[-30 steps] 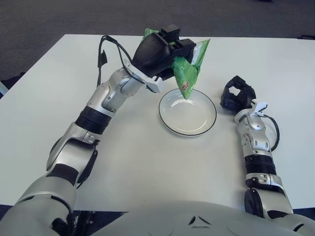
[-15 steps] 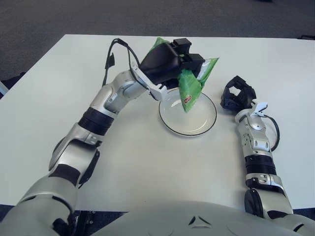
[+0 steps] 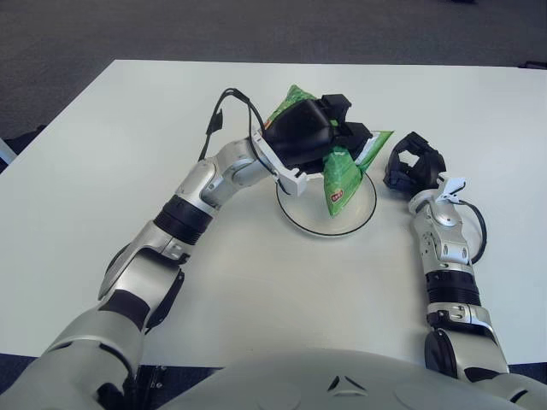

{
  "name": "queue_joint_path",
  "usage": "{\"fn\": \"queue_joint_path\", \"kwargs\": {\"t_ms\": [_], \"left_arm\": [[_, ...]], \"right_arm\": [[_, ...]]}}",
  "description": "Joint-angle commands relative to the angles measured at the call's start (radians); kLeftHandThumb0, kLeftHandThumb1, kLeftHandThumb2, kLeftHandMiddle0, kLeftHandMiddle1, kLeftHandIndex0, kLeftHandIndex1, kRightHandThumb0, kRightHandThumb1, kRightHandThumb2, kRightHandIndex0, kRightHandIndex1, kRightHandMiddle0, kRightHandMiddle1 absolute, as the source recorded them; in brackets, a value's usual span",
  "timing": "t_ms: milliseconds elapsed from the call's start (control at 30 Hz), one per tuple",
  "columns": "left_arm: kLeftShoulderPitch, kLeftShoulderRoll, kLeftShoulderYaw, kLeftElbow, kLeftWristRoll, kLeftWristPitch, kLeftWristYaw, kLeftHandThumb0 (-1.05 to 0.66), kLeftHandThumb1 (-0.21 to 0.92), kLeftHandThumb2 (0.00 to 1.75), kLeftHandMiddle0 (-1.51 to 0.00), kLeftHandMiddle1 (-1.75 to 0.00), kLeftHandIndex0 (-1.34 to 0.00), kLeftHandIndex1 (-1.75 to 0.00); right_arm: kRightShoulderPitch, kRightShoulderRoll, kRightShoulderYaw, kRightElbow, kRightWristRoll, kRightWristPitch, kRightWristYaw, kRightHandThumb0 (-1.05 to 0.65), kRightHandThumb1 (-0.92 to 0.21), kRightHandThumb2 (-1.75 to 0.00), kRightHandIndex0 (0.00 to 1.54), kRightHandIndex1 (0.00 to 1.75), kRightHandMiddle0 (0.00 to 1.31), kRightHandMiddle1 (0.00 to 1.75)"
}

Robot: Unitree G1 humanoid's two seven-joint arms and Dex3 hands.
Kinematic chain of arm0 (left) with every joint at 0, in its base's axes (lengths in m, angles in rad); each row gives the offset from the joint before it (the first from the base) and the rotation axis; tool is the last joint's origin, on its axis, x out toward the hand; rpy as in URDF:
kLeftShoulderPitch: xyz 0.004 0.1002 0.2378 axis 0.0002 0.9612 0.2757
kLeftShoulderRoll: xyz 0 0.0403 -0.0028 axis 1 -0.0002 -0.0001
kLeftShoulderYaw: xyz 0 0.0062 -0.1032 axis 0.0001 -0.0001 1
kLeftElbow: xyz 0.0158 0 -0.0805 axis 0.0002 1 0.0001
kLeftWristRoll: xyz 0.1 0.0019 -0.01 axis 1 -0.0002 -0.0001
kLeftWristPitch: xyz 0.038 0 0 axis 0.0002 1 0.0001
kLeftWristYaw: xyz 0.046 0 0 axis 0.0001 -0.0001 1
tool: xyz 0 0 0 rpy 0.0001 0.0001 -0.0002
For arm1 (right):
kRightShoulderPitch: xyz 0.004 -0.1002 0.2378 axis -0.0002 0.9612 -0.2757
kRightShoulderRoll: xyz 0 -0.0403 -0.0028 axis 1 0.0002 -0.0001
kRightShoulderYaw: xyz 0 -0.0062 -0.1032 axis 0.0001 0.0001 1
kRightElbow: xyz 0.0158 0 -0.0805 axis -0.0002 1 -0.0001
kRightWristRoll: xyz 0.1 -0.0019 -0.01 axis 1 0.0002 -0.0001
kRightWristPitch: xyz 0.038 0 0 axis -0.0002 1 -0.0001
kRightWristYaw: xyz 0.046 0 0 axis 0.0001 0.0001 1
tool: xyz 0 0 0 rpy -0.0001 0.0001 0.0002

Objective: Put the snack into the plate.

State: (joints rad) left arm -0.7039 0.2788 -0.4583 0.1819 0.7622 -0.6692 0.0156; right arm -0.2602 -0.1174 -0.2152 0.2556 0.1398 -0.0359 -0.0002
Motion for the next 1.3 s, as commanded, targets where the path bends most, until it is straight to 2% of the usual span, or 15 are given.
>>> {"fn": "queue_joint_path", "kwargs": {"t_ms": [0,300,567,733,1067,1267], "left_arm": [[-0.001,-0.022,-0.030,0.026,0.041,0.007,0.019,0.56,0.10,1.58,-0.79,-1.75,-1.02,-1.75],[0.025,-0.028,-0.049,0.033,0.073,0.017,0.021,0.56,0.10,1.58,-0.79,-1.75,-1.00,-1.75],[0.064,-0.041,-0.073,0.038,0.061,0.049,-0.020,0.56,0.10,1.58,-0.79,-1.75,-1.00,-1.75],[0.073,-0.050,-0.086,0.064,0.085,0.061,0.008,0.56,0.10,1.58,-0.79,-1.75,-1.00,-1.75],[0.074,-0.033,-0.118,0.075,0.218,0.070,0.169,0.56,0.10,1.58,-0.79,-1.75,-0.98,-1.75],[0.080,-0.032,-0.128,0.074,0.227,0.080,0.179,0.56,0.10,1.58,-0.79,-1.75,-0.97,-1.75]], "right_arm": [[0.075,0.035,0.000,0.029,0.011,0.038,-0.010,-0.50,-0.26,-1.39,1.28,1.75,0.66,1.75],[0.072,0.044,0.004,0.020,0.005,0.036,-0.027,-0.51,-0.25,-1.40,1.24,1.75,0.67,1.75],[0.065,0.039,0.008,0.040,-0.002,0.020,-0.027,-0.51,-0.23,-1.42,1.24,1.75,0.68,1.75],[0.063,0.036,0.009,0.050,-0.005,0.011,-0.025,-0.52,-0.23,-1.42,1.27,1.75,0.69,1.75],[0.061,0.030,0.012,0.063,-0.010,-0.006,-0.020,-0.51,-0.23,-1.42,1.30,1.75,0.68,1.75],[0.058,0.028,0.012,0.070,-0.009,-0.013,-0.018,-0.52,-0.23,-1.42,1.31,1.75,0.69,1.75]]}}
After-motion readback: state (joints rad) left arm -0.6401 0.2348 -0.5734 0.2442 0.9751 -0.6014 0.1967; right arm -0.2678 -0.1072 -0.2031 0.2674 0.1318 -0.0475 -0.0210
